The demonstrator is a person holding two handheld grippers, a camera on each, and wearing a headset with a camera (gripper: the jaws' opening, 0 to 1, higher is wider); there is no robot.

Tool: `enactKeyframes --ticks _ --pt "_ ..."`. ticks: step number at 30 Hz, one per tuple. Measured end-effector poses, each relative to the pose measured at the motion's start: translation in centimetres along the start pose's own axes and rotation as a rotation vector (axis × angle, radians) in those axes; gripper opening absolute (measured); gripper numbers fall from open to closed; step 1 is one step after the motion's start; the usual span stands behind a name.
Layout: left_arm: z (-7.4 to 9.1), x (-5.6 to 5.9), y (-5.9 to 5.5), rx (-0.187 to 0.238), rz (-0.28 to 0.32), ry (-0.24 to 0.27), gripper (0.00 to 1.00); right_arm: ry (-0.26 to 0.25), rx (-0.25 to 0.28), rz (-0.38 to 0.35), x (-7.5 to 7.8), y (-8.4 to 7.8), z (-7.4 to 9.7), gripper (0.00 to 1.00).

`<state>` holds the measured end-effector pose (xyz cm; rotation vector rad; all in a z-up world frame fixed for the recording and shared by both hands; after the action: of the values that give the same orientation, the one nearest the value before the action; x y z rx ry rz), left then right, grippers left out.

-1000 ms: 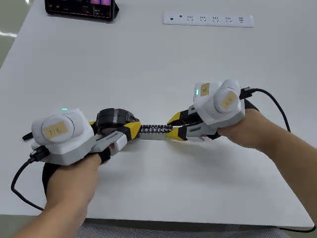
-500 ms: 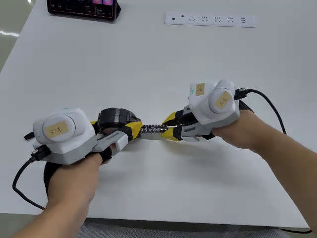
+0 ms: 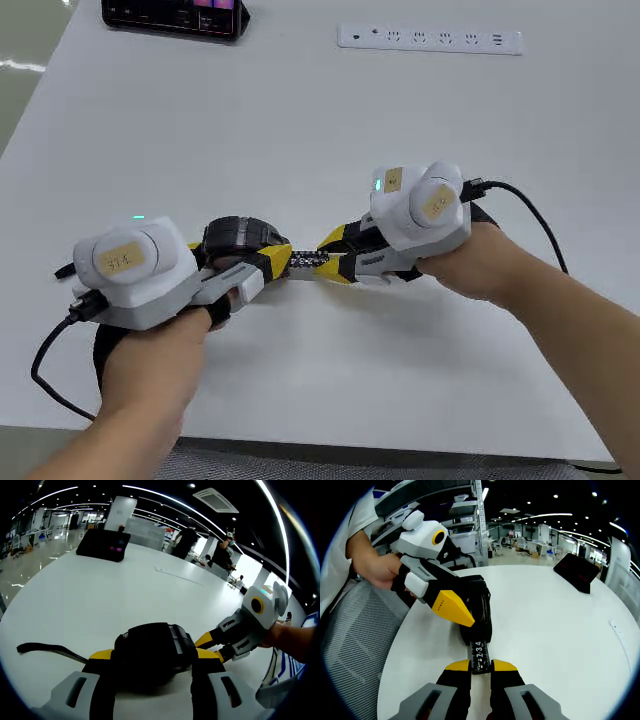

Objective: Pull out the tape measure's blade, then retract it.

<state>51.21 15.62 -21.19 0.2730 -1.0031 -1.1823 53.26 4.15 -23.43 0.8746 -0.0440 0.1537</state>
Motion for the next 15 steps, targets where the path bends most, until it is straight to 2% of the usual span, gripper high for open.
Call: enactKeyframes --ticks 15 --pt "0.0 0.0 -0.1 0.002 0.002 0.000 0.56 0.006 0.022 -0.003 0.1 1.0 -1.3 0.10"
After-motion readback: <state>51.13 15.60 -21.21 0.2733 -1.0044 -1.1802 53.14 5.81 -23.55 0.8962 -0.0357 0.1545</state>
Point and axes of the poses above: the centre of the closed fingertips' face, and the gripper's own axes: z roughly backward along the fingers, x roughly to its right, y roughly out of its top, the point moved 4 cm from there along z, roughly backward along the fingers, and after that the axes turned 14 degrees about z, right-handed, at the moved point
